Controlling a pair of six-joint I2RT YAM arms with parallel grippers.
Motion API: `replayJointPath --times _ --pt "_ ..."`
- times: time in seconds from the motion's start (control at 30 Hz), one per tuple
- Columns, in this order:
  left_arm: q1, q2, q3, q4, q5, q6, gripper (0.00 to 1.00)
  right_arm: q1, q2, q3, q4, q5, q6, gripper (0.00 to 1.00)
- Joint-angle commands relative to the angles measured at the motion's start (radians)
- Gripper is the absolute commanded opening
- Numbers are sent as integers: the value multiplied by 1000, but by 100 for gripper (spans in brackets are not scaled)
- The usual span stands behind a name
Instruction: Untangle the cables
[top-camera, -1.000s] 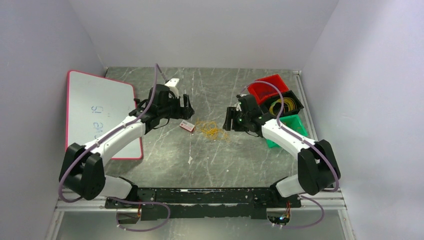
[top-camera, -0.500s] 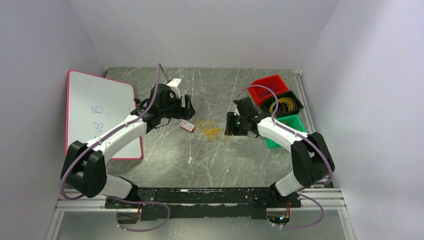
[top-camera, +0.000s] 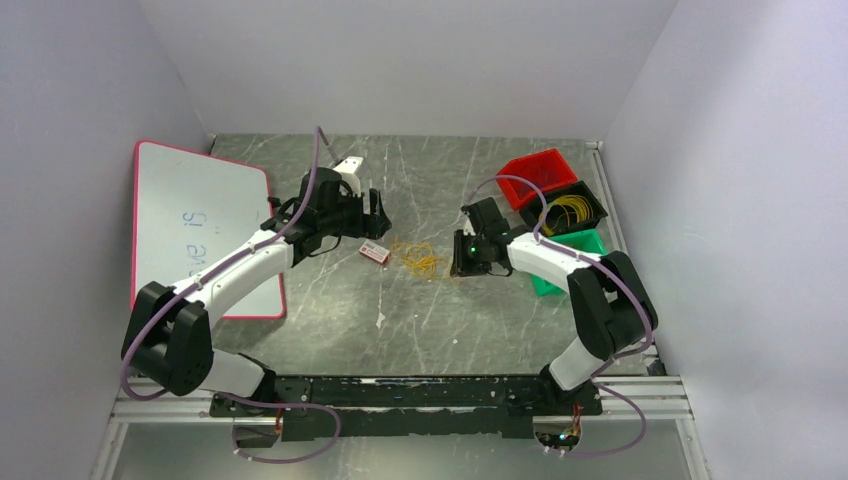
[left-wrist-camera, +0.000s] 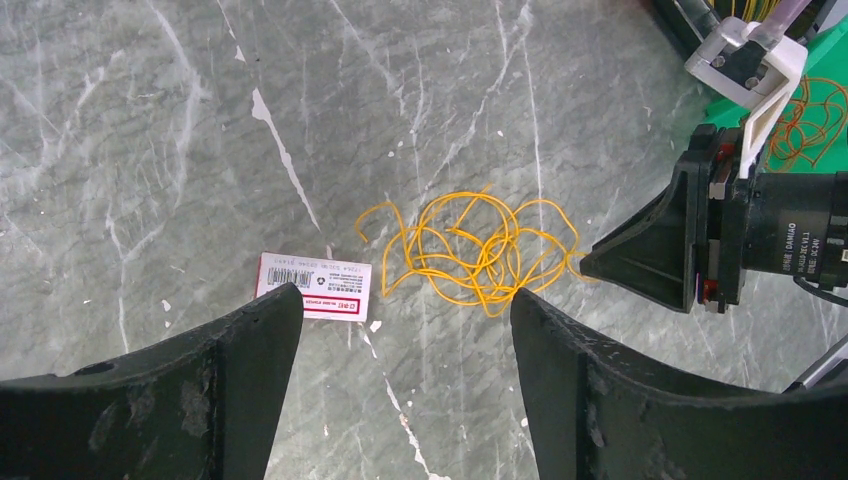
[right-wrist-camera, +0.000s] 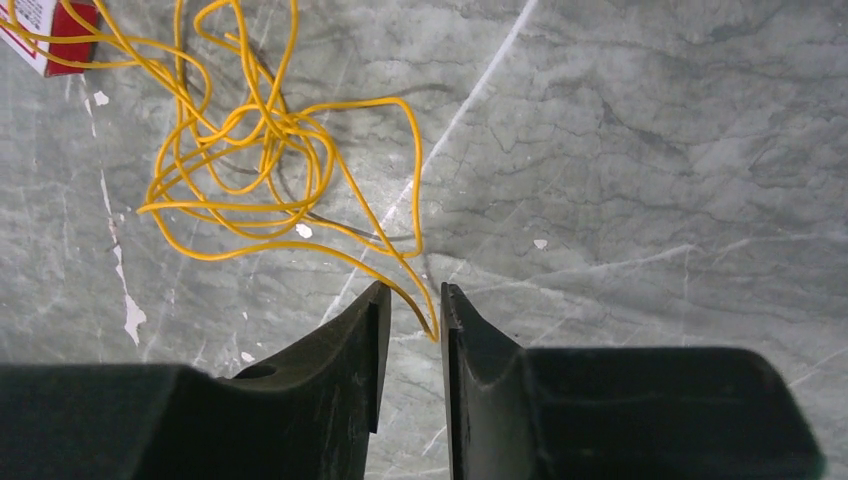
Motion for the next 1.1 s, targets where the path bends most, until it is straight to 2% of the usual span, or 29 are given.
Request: replayJointPath --times 0.0,0.27,0.43,0.63,0.9,1.07 --pt "-4 -34 8 10 13 -3 80 6 5 -9 37 -12 -11 26" --pt "-4 -66 19 -20 -16 2 81 6 -86 1 54 38 -19 0" --pt "-2 -124 21 7 -39 21 84 6 -190 95 10 24 -78 0" --pt "-2 -224 27 106 -8 65 91 6 -254 345 -49 -33 -161 0" --pt "-2 -304 74 221 144 141 91 6 -188 665 -114 -93 -189 0" --pt "-1 -301 133 231 159 160 91 6 -147 755 -126 -154 -156 0"
